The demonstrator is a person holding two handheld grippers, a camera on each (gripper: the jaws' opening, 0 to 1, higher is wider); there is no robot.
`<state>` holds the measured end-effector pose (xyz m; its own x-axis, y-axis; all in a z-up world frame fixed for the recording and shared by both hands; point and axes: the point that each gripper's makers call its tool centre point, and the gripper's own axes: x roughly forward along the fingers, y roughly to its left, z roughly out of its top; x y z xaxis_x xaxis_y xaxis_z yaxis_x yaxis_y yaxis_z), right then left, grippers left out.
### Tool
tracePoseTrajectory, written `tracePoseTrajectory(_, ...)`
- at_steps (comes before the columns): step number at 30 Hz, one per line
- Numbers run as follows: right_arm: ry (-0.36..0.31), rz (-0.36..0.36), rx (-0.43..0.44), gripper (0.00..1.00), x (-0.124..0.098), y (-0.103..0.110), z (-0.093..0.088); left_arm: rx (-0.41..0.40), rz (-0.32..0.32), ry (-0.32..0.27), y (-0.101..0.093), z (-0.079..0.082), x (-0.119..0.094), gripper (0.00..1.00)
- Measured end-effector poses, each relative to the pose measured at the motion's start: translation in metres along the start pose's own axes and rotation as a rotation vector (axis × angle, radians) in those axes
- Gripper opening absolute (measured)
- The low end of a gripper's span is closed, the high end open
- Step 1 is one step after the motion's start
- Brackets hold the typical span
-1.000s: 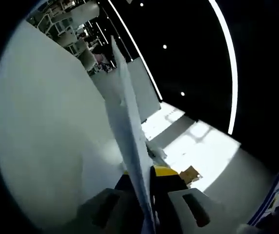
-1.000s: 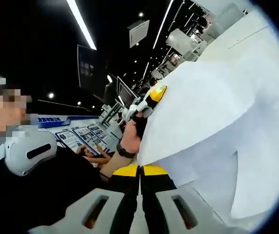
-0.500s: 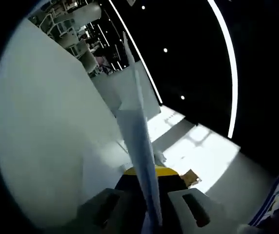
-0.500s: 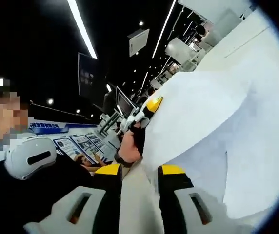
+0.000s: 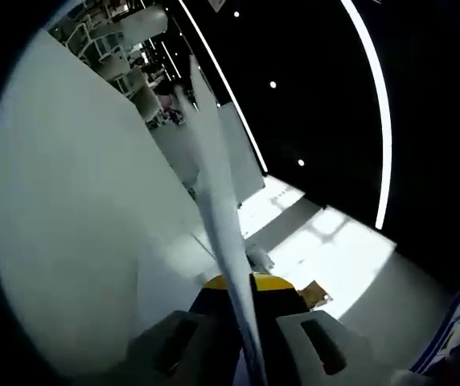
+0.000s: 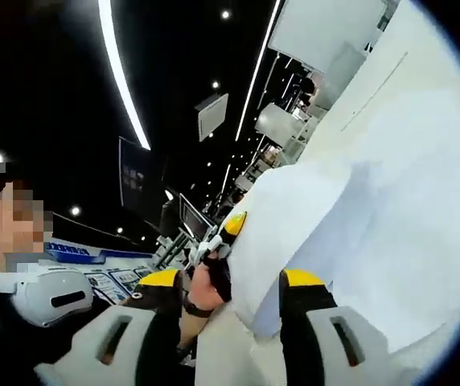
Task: Organize the stack of printing papers by aligning and flattening the scattered papers on the table
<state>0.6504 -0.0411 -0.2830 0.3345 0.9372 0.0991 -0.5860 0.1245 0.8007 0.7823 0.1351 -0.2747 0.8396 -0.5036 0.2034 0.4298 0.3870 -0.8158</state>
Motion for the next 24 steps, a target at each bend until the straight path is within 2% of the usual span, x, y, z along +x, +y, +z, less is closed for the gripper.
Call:
tracePoseTrajectory(7,-0.079,-0.020,-0.006,0.56,-0.004,-0.004,0.011,-0.002,0.001,0.001,0.001,0.000,0.000,0.06)
tracePoseTrajectory(11,-0.101,-0.026,-0.007,0.58,-0.004,-0.004,0.014,-0.003,0.001,0.001,0.002,0.001,0.000,0.06)
tracePoseTrajectory(20,-0.114,-0.058,-0.039,0.62,-0.002,-0.007,0.016,0.003,0.002,0.002,0.001,0.000,-0.001,0.06)
tracePoseTrajectory(24,-0.092,-0.087,-0.078,0.63,0.000,-0.011,0.015,0.000,0.002,0.002,0.001,0.000,-0.001,0.06)
